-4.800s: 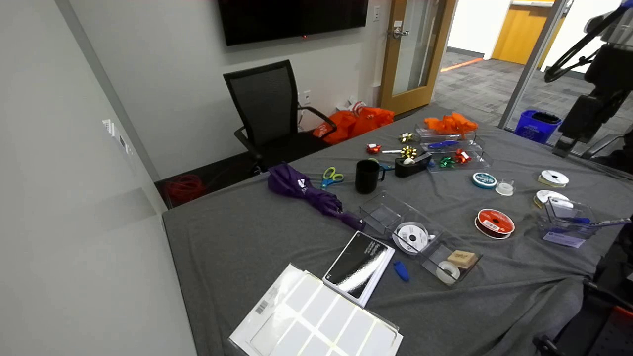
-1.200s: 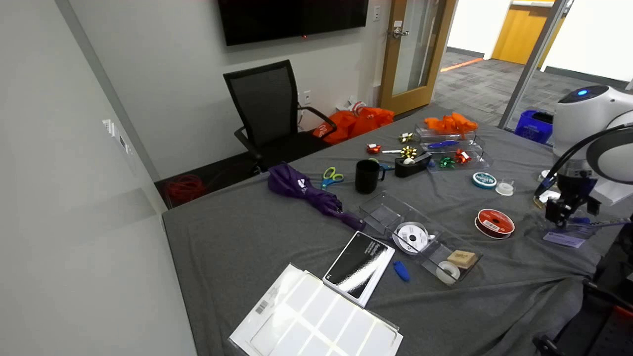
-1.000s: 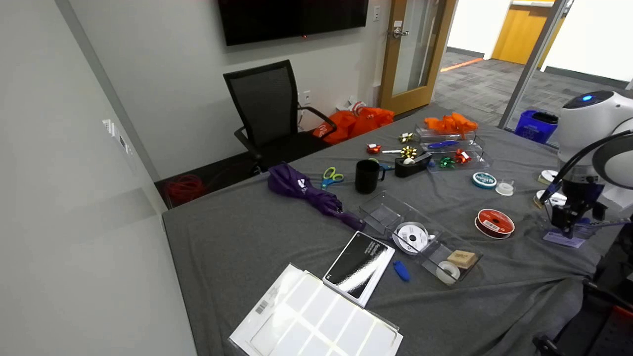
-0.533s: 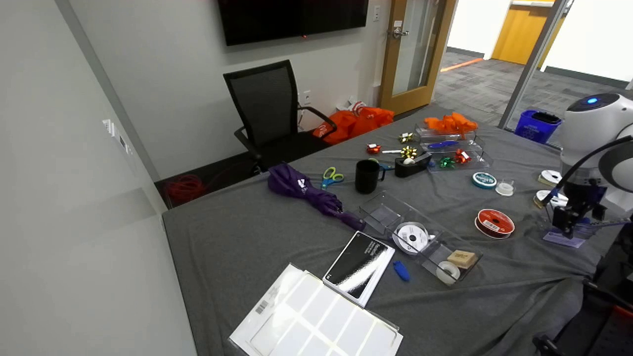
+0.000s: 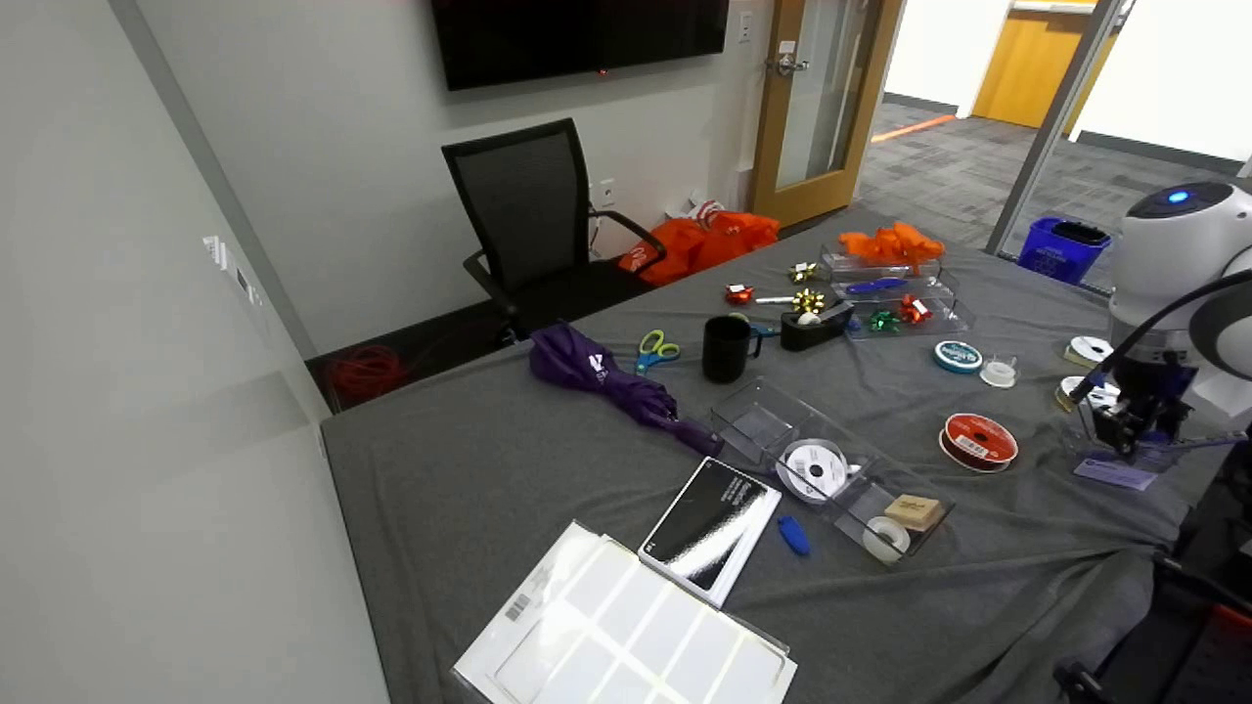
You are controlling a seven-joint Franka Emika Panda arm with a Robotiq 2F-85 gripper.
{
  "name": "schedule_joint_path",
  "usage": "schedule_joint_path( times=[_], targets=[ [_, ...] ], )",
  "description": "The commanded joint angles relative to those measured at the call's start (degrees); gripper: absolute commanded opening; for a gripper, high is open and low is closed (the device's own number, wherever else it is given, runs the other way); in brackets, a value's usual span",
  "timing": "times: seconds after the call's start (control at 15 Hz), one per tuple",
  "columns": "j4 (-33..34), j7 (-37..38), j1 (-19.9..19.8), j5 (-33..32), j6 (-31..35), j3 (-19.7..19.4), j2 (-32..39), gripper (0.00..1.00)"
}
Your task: Move the marker from the right bowl to the left bowl
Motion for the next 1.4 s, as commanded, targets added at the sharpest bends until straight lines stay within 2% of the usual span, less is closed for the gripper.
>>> schedule_joint_path(
  times=[0.0,0.2,0.33,0.4,0.87,1.0,1.33],
  targets=[
    [-1.32,1.27,-1.14,-1.88,1.44,-0.18,-1.29,0.32],
    [-0.87,3.02,-0.97,-3.45,-1.30,0.23,-1.77,0.11],
    [-0.78,3.43,-0.54,-3.59,-4.12,0.61,-2.84,0.01],
    [-0.78,3.09,-0.40,-3.15,-5.36,0.73,-3.46,0.04],
    [-0.83,-0.81,-0.11,0.17,-13.95,2.03,-9.76,0.05],
    [-0.93,-4.83,0.43,4.07,-16.37,2.30,-13.10,0.05],
    [2.25,-15.27,3.56,20.97,-28.29,3.70,-22.51,0.05]
  ],
)
